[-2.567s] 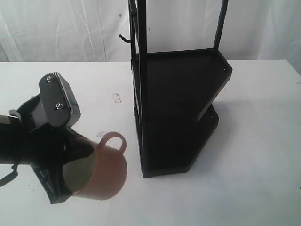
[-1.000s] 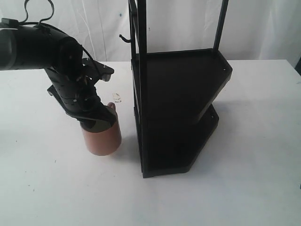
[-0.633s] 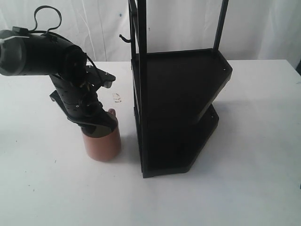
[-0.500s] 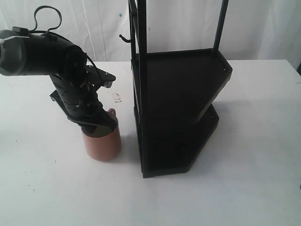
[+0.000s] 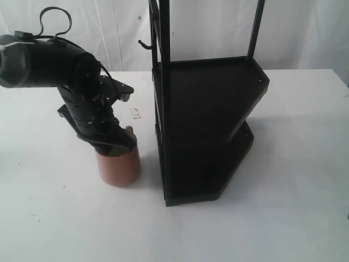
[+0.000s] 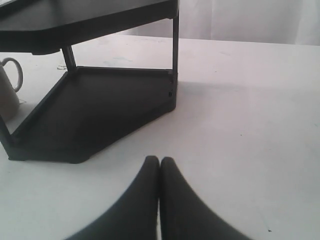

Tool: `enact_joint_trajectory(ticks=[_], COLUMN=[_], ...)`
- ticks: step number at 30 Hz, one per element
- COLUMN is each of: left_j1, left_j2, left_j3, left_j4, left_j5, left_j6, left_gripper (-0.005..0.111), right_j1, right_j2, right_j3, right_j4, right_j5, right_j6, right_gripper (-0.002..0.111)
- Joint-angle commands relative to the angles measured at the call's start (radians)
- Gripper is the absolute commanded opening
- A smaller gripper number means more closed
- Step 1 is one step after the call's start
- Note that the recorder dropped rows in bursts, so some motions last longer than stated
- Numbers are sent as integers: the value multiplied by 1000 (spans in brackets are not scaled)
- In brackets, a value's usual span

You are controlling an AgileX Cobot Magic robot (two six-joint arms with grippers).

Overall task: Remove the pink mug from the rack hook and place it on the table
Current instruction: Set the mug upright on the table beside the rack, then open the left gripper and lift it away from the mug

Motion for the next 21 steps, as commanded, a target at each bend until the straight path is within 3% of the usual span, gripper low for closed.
enact_joint_trajectory(ticks=[1,4,21], left_j1=[4,4,4], left_j2=[-8,-12,-123], left_j3=[-7,-7,-55], left_j4=[1,1,1], left_j5=[6,6,105], left_j6=[-19,-19,-11], left_gripper=[46,51,51], right_j1=[-4,-4,-4], right_j2=[-5,-5,-5], right_j3=[5,5,5], right_j4=[-1,-1,-1], right_j5=[-4,-4,-4], right_j6=[3,3,3], right_gripper=[0,0,0])
